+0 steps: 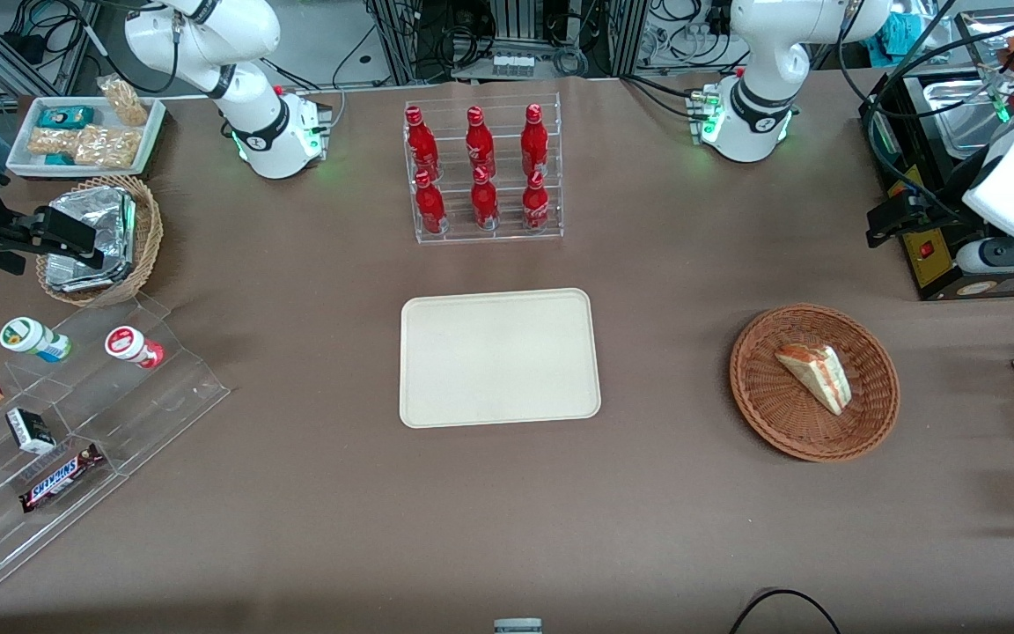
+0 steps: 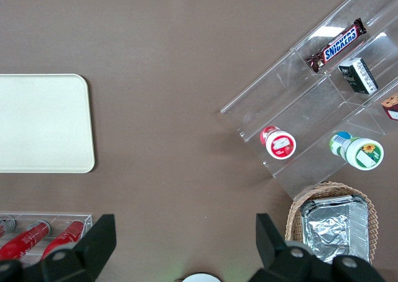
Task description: Place sandwich from basket to tray
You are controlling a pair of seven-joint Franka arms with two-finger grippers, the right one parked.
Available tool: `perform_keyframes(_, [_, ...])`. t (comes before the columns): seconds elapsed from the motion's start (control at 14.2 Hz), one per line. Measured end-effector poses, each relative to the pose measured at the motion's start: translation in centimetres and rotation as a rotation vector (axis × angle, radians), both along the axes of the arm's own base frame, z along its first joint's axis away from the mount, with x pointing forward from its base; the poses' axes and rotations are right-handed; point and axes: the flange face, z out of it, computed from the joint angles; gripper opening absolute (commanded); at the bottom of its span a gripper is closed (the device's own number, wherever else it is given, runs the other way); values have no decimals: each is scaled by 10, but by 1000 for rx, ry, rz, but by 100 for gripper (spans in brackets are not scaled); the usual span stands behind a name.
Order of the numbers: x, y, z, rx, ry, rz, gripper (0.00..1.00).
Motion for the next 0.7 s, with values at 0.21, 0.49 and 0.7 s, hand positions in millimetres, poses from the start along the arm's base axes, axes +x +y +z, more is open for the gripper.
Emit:
perform_keyframes(0.21, [0,0,0,0,0,0,100])
perform_keyframes(0.49, [1,0,-15,2,19,0,100])
perform_keyframes(0.7, [12,1,-75,4,41,4,100])
